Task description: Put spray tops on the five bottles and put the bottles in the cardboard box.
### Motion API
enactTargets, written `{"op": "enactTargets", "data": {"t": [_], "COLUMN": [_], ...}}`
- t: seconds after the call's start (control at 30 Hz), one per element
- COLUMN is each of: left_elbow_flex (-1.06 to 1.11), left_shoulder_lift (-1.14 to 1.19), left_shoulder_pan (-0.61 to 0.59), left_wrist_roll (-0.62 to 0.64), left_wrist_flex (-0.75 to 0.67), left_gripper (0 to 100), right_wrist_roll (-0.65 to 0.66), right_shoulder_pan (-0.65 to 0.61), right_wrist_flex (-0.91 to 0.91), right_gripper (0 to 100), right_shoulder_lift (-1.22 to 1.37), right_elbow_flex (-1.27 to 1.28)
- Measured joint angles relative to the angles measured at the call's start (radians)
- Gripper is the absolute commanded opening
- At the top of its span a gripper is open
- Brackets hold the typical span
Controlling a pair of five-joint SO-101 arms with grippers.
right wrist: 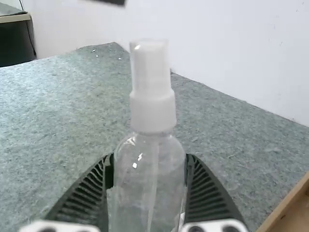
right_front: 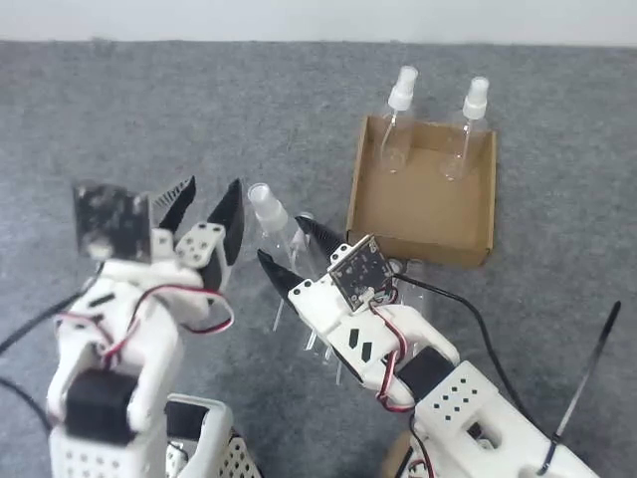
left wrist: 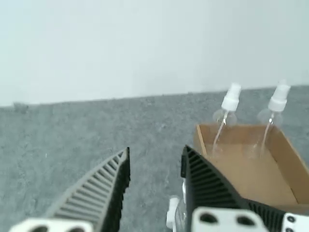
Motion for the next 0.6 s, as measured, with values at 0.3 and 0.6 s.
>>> {"op": "enactTargets", "data": {"t": [0.3,0.6], "left_elbow_flex": [0.183,0.388], "left_shoulder_lift": [-0.213,-0.236], "left_shoulder_pan": [0.002,0.075], "left_wrist_roll": [-0.002,-0.040], "left_wrist_flex": [0.000,-0.081], "left_gripper": [20,26], "right_wrist_roll": [0.000,0.000], "right_shoulder_pan": [0.103,0.176], "right_wrist_flex": [0.003,0.279], "right_gripper": [0.6,0.6], "right_shoulder_lift": [0.000,0.054], "right_elbow_flex": [-0.034,-0.425]}}
